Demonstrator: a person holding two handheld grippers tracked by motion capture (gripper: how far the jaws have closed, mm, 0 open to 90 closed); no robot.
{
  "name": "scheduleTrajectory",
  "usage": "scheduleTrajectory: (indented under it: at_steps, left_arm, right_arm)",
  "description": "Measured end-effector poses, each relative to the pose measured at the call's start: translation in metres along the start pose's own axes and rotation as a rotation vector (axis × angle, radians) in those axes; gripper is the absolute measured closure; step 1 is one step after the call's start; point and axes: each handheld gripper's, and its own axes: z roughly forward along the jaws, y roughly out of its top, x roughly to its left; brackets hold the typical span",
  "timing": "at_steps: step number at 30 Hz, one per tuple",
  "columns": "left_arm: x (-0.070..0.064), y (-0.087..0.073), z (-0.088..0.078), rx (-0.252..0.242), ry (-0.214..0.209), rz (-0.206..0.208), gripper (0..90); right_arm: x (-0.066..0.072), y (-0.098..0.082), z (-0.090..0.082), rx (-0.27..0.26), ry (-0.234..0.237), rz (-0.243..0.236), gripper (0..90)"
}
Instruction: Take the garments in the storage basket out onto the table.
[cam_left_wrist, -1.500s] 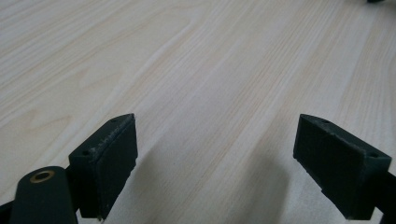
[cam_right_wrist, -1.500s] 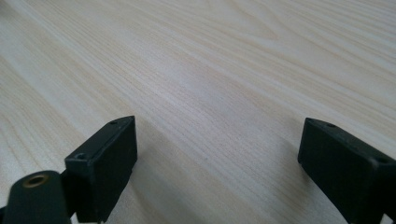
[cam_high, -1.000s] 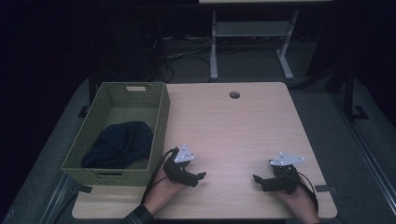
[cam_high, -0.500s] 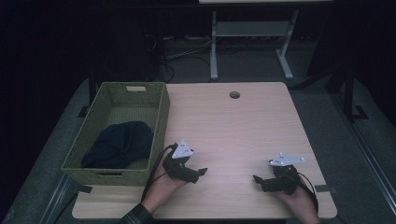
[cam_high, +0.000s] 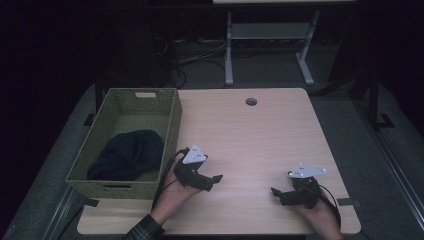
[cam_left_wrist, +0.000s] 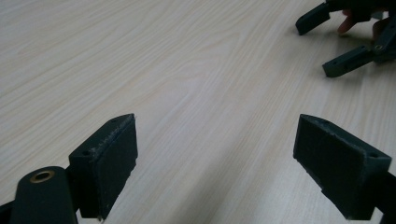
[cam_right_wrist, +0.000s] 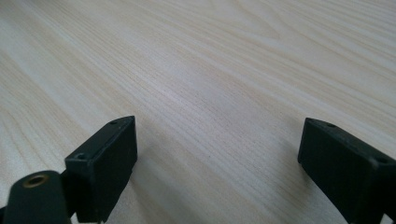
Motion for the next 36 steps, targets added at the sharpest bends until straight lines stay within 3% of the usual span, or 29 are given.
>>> scheduleTrajectory:
  at_steps: [18, 36]
  left_arm:
    - [0.004, 0.012, -0.004, 0.0, -0.045, 0.005, 13.3]
    - [0.006, 0.028, -0.011, 0.006, -0.036, 0.027, 13.5]
  right_arm:
    - [0.0, 0.0, 0.0, 0.002, 0.001, 0.005, 10.3]
    - [0.0, 0.001, 0.001, 0.007, 0.001, 0.009, 8.9]
